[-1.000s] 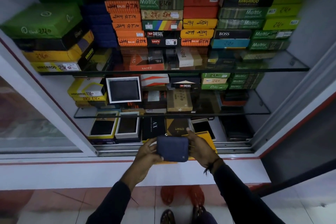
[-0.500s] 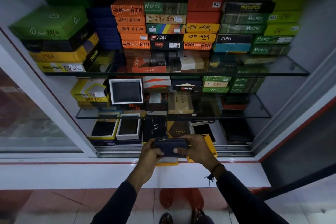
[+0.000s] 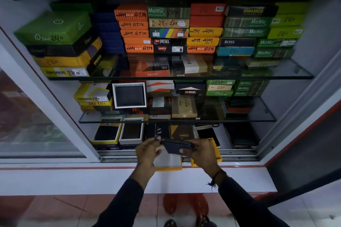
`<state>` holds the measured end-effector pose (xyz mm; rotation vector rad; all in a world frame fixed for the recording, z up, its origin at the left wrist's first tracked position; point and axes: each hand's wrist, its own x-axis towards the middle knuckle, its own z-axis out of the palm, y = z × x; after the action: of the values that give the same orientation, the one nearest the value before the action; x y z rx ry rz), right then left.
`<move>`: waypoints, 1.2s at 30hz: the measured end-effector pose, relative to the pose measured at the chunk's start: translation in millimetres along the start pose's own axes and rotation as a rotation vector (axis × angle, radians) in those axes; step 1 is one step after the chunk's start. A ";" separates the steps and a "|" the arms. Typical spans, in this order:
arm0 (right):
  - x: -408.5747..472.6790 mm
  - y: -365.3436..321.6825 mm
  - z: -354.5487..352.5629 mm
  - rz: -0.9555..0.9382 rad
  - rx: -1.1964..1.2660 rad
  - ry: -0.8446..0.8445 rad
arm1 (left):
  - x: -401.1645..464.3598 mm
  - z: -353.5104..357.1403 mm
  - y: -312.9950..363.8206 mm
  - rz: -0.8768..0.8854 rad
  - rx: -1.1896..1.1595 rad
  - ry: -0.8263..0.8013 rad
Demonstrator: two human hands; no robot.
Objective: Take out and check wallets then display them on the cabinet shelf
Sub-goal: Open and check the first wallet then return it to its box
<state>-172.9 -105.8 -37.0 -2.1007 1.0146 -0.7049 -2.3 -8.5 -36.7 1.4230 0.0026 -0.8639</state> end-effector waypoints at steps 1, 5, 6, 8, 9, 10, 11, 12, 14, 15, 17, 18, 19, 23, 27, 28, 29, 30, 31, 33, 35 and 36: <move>-0.5 -1.4 -0.9 -0.030 -0.013 0.055 | -2.2 -1.2 0.6 0.008 0.002 -0.085; -2.5 3.7 -7.3 -0.503 -0.377 0.300 | -7.1 -9.4 -0.8 0.273 0.182 -0.442; -3.0 5.7 -7.9 -0.610 -0.475 0.330 | -8.1 -10.6 -2.6 0.412 0.281 -0.435; -3.4 7.6 -9.3 -0.664 -0.558 0.358 | -8.5 -12.1 -7.7 0.815 0.544 -0.339; -3.6 8.9 -10.3 -0.647 -0.563 0.368 | -9.1 -14.2 -11.7 1.023 0.662 -0.278; -3.5 10.6 -11.3 -0.623 -0.558 0.381 | -9.2 -17.7 -15.7 1.187 0.741 -0.222; -4.2 12.2 -11.8 -0.595 -0.544 0.389 | -9.2 -22.3 -19.3 1.285 0.794 -0.198; -5.4 14.0 -11.7 -0.560 -0.510 0.386 | -8.8 -26.9 -22.1 1.330 0.836 -0.201; -7.3 15.1 -10.5 -0.423 -0.323 0.318 | -6.3 -33.8 -23.7 1.277 0.880 -0.259; -7.7 12.7 -9.8 -0.306 -0.197 0.253 | -5.4 -35.5 -21.9 1.171 0.862 -0.293; -4.2 4.6 -4.0 -0.033 -0.007 0.086 | -0.8 -35.3 -16.4 0.898 0.756 -0.300; -0.4 1.5 1.4 0.098 0.049 0.010 | 3.0 -33.2 -14.5 0.742 0.687 -0.276; 4.2 0.0 8.0 0.213 0.102 -0.051 | 7.4 -29.3 -12.3 0.589 0.611 -0.231; 17.5 1.2 40.9 0.445 0.002 -0.232 | 31.5 -17.9 -9.5 0.228 0.637 0.004; 22.0 -3.8 60.9 0.383 -0.239 -0.221 | 39.1 -25.0 -14.0 0.232 1.036 0.057; 22.2 -4.5 64.2 0.365 -0.277 -0.200 | 39.7 -27.5 -16.4 0.245 1.097 0.046; 22.5 -4.0 67.4 0.355 -0.321 -0.192 | 40.4 -29.2 -19.2 0.243 1.140 0.031; 23.3 -3.0 69.4 0.354 -0.358 -0.196 | 41.4 -29.8 -21.6 0.219 1.154 0.007; 23.7 -1.1 70.9 0.369 -0.373 -0.210 | 42.1 -29.5 -23.4 0.180 1.145 -0.027; 24.0 2.9 72.6 0.428 -0.321 -0.242 | 40.8 -29.9 -24.6 0.121 1.126 -0.086; 22.2 4.4 73.6 0.467 -0.256 -0.246 | 38.5 -31.5 -23.0 0.120 1.130 -0.096; 20.1 4.0 72.8 0.463 -0.235 -0.231 | 34.1 -31.6 -20.3 0.144 1.141 -0.093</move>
<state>-112.0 -98.9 -81.4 -1.9698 1.4342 -0.1147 26.4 2.7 -76.9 2.3862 -0.7589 -0.8280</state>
